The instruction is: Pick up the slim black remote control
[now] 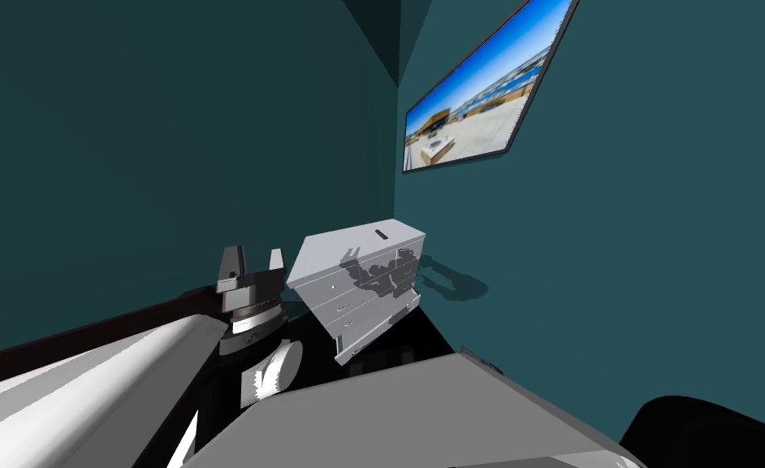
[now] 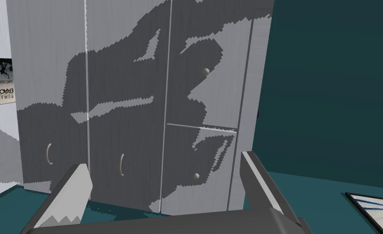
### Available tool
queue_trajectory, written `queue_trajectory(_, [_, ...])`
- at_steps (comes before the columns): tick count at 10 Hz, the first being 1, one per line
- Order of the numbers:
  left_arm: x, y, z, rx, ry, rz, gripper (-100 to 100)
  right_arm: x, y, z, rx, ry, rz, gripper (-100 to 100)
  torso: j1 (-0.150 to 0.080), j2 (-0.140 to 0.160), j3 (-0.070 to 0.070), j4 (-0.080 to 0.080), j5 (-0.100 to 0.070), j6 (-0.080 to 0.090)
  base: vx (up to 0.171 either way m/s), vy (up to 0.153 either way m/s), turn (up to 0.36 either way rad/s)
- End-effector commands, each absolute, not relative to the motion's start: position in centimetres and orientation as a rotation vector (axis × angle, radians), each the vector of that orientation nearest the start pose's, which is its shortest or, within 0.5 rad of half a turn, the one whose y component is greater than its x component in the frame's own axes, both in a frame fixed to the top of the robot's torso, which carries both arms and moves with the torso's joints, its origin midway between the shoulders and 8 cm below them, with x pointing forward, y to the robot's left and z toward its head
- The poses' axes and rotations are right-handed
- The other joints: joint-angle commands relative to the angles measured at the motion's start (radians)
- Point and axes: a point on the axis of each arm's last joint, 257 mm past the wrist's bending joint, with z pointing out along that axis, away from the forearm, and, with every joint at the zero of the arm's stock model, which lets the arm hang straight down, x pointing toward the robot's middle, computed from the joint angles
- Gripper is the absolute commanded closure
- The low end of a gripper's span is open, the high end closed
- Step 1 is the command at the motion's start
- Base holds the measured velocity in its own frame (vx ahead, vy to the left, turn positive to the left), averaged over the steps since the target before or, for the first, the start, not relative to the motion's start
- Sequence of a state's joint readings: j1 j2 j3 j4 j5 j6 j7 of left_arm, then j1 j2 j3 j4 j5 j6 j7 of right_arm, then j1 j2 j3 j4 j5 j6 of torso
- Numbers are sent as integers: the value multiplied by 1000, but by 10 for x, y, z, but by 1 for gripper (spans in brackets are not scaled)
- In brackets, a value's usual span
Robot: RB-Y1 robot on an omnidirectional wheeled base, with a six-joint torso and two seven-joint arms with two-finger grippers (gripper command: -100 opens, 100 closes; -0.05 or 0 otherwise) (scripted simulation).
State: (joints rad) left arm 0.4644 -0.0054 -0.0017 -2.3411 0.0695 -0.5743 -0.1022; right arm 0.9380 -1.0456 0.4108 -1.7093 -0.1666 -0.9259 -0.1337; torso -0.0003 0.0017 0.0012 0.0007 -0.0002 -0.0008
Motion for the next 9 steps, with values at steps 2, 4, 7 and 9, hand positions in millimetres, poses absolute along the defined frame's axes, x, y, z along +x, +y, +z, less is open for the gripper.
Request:
queue_trajectory(2, [316, 279, 75, -538, 468, -1297, 0, 92, -308, -328, 980, 2000, 1381, -100, 1, -1, 0, 0, 0, 0, -14, -3, 84])
queue_trajectory(4, [316, 279, 75, -538, 468, -1297, 0, 62, -330, -338, 1063, 2088, 1341, -100, 0, -1, -1, 0, 0, 0, -25, -10, 162])
queue_trajectory(7, [316, 279, 75, -538, 468, -1297, 0, 29, -363, -345, 1137, 2199, 1270, -100, 1, -2, -1, 0, 0, 0, -16, -2, 125])
queue_trajectory(9, [316, 279, 75, -538, 468, -1297, 0, 27, -374, -344, 1109, 2249, 1242, -100, 1, -2, -1, 0, 0, 0, -9, -5, 71])
